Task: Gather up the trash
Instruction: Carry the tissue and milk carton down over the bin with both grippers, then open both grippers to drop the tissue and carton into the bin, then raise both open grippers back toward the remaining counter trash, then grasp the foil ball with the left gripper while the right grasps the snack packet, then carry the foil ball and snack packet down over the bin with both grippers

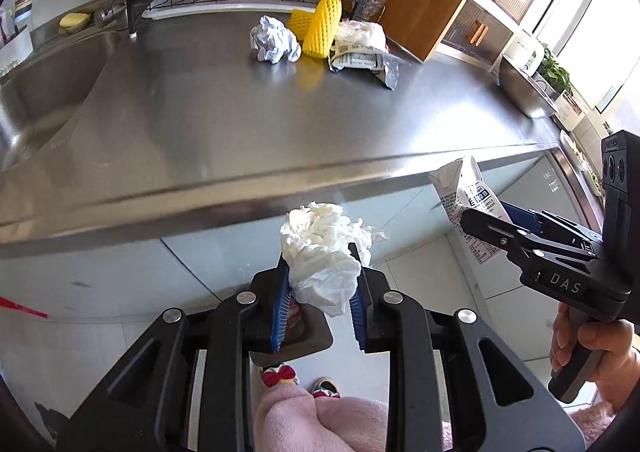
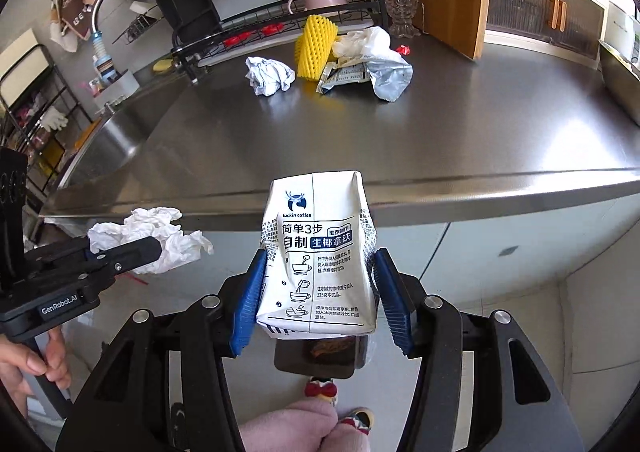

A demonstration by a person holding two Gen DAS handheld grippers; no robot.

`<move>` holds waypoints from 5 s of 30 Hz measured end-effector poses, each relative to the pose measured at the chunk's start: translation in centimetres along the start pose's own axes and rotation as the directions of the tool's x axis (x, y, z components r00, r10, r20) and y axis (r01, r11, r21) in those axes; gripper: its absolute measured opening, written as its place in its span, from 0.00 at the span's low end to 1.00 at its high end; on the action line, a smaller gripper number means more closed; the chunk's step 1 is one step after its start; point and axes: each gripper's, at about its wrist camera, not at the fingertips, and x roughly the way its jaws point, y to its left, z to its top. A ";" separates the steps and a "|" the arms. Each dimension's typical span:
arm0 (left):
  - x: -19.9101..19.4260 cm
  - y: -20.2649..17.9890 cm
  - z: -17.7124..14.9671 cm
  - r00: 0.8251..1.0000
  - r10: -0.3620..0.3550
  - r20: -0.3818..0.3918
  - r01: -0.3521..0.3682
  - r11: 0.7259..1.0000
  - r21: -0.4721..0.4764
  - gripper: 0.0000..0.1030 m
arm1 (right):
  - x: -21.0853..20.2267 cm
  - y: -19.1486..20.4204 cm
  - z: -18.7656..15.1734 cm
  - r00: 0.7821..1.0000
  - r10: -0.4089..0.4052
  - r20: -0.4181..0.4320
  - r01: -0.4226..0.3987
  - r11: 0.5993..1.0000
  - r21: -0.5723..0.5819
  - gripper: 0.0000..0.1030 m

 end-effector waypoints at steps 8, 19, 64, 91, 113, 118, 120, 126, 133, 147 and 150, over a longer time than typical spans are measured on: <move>2.5 0.4 -5.7 0.996 0.004 -0.095 -0.009 0.999 -0.047 0.23 | 1.7 -0.6 -5.0 0.995 0.015 -0.100 -0.012 0.999 0.032 0.51; 11.4 3.2 -9.4 0.973 0.010 -0.229 -0.029 0.996 -0.081 0.23 | 10.1 -1.8 -8.9 0.957 0.040 -0.287 -0.006 0.993 0.119 0.50; 17.9 6.3 -9.9 0.950 0.048 -0.308 -0.087 0.990 -0.115 0.88 | 20.7 -2.4 -8.0 0.895 0.051 -0.443 0.042 0.980 0.197 0.78; 1.4 3.3 9.5 0.988 0.140 0.068 -0.141 0.990 -0.003 0.92 | 1.7 -4.4 10.4 0.995 -0.099 0.027 0.096 0.990 0.103 0.97; 13.1 5.8 24.7 0.996 0.093 -0.003 -0.093 0.996 -0.009 0.86 | 13.6 -3.6 19.8 0.982 -0.186 0.021 0.187 0.981 -0.052 0.97; 15.4 5.8 25.8 0.997 0.055 -0.050 -0.055 0.998 0.007 0.70 | 15.8 -3.7 20.0 0.986 -0.166 -0.015 0.165 0.985 -0.057 0.97; 15.7 5.6 26.0 0.998 0.037 -0.051 -0.037 0.999 0.015 0.60 | 15.9 -3.9 20.0 0.994 -0.113 -0.009 0.113 0.993 -0.040 0.87; 15.8 5.0 26.1 0.998 0.015 -0.061 -0.012 0.999 0.046 0.43 | 15.7 -3.9 20.3 1.000 -0.010 -0.012 0.010 1.000 -0.020 0.46; 14.6 4.3 24.7 0.998 0.009 -0.054 -0.005 0.998 0.062 0.40 | 15.0 -3.0 20.2 0.999 0.031 -0.006 -0.031 0.999 -0.038 0.09; 8.0 1.8 17.9 1.000 0.012 -0.005 -0.012 0.998 0.061 0.39 | 8.0 -2.4 14.2 0.997 0.068 0.025 -0.067 0.996 -0.059 0.02; 6.4 1.2 15.5 1.000 0.015 -0.001 -0.015 0.999 0.049 0.39 | 6.4 -2.2 12.5 0.997 0.078 0.025 -0.076 0.995 -0.063 0.02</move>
